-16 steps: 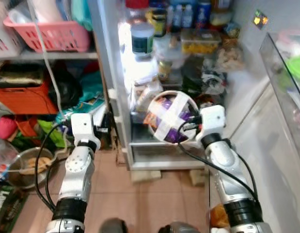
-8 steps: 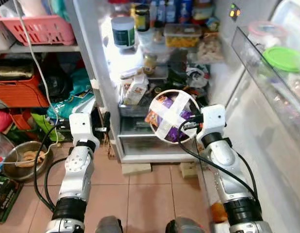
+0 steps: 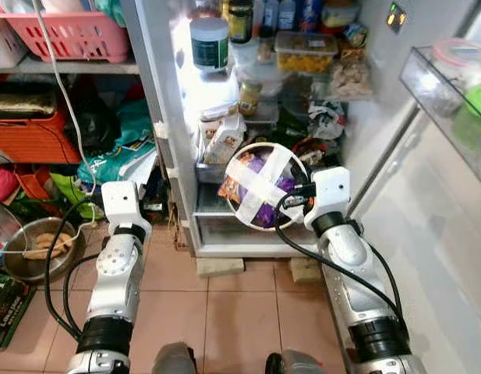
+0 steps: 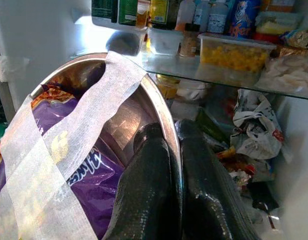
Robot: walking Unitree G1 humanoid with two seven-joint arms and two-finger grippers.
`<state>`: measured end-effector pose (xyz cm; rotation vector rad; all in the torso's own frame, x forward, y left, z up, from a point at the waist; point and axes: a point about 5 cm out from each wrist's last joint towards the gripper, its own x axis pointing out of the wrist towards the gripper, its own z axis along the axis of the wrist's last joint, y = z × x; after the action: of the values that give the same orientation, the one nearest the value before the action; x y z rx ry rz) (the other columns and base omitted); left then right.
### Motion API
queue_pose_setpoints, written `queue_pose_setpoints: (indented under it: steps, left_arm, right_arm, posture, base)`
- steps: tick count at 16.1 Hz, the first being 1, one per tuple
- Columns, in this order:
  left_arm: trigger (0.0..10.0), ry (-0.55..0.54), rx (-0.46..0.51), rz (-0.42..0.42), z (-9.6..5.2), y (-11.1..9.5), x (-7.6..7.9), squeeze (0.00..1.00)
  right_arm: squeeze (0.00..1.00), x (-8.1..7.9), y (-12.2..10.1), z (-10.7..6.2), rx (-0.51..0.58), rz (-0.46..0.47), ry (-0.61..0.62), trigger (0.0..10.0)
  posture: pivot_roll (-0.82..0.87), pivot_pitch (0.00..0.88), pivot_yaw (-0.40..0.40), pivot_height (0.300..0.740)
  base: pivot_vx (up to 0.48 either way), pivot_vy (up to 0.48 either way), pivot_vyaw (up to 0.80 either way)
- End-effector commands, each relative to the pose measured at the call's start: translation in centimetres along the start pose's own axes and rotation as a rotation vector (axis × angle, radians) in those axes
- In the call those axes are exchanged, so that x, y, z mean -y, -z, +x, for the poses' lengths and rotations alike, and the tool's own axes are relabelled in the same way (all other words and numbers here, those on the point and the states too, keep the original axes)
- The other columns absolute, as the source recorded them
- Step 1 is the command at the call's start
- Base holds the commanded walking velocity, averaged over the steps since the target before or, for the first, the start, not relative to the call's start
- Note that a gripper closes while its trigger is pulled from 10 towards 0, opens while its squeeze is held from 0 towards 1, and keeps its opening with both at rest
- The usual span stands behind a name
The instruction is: Restocking fridge
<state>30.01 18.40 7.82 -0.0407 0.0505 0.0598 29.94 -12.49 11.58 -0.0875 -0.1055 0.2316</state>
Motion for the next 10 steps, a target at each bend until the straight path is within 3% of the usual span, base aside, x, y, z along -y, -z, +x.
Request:
queue_pose_setpoints:
  steps: [1,4,10]
  left_arm:
    - [10.0,-0.006,0.006,0.016,-0.06,-0.22,-0.4,0.0]
    - [10.0,0.025,0.033,0.013,-0.1,-0.54,-0.27,0.0]
    - [10.0,0.031,0.033,0.005,-0.02,-0.54,-0.09,0.0]
  right_arm:
    - [0.0,-0.15,-0.77,0.21,0.04,0.007,-0.002,10.0]
    - [0.0,-0.16,-0.79,0.27,0.041,0.008,-0.002,10.0]
    - [0.0,-0.07,-0.81,0.45,0.043,0.004,-0.003,10.0]
  posture:
    - [0.05,0.064,0.022,0.74]
    - [0.05,0.064,0.022,0.74]
    - [0.05,0.059,0.02,0.74]
  base:
    - [0.0,0.0,0.0]
    - [0.0,0.0,0.0]
    - [0.285,0.0,0.0]
